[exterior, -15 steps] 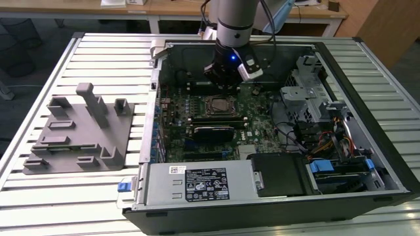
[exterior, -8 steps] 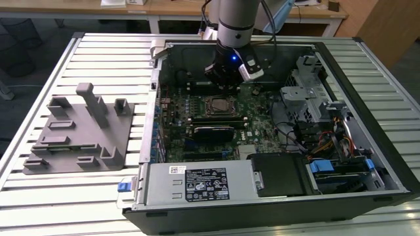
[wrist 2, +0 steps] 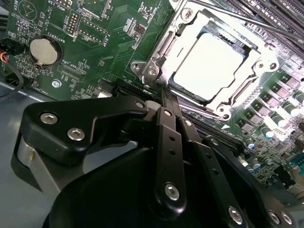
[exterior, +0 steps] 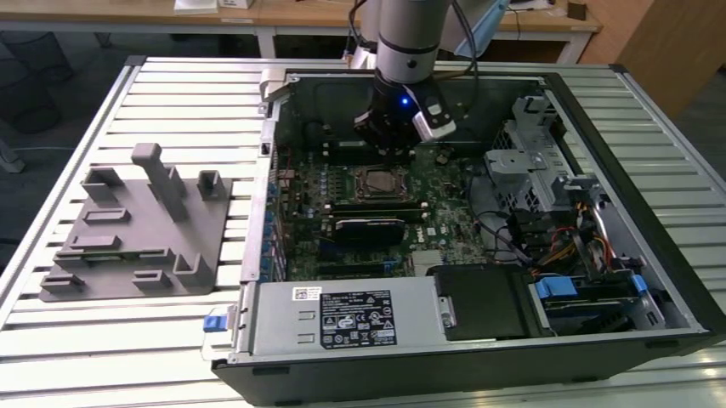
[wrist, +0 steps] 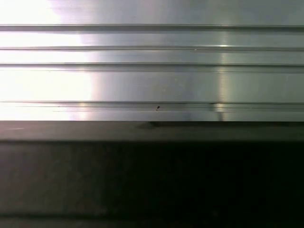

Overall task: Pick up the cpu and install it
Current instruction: 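Install the second cpu locking lever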

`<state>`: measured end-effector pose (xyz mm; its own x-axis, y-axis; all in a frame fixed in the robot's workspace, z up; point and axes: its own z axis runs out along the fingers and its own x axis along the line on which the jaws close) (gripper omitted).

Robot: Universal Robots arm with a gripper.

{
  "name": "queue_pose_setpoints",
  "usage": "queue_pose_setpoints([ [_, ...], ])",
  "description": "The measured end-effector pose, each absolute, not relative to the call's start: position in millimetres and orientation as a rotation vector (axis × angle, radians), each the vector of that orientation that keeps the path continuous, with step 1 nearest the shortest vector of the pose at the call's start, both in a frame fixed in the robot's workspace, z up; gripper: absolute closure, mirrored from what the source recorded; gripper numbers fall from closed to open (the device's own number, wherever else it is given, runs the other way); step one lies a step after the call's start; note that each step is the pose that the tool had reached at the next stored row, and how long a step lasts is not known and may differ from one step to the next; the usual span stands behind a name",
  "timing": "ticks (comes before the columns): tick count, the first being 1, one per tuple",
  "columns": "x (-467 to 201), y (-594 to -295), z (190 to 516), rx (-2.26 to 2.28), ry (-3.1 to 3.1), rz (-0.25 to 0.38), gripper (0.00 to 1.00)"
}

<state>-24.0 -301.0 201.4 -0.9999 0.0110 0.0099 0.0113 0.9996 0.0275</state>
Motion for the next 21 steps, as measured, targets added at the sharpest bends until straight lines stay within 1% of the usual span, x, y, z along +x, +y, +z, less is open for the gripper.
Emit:
queue_pose_setpoints([
  [21,-23.3,-299.7,200.6,-0.017,-3.131,-0.042,0.89],
])
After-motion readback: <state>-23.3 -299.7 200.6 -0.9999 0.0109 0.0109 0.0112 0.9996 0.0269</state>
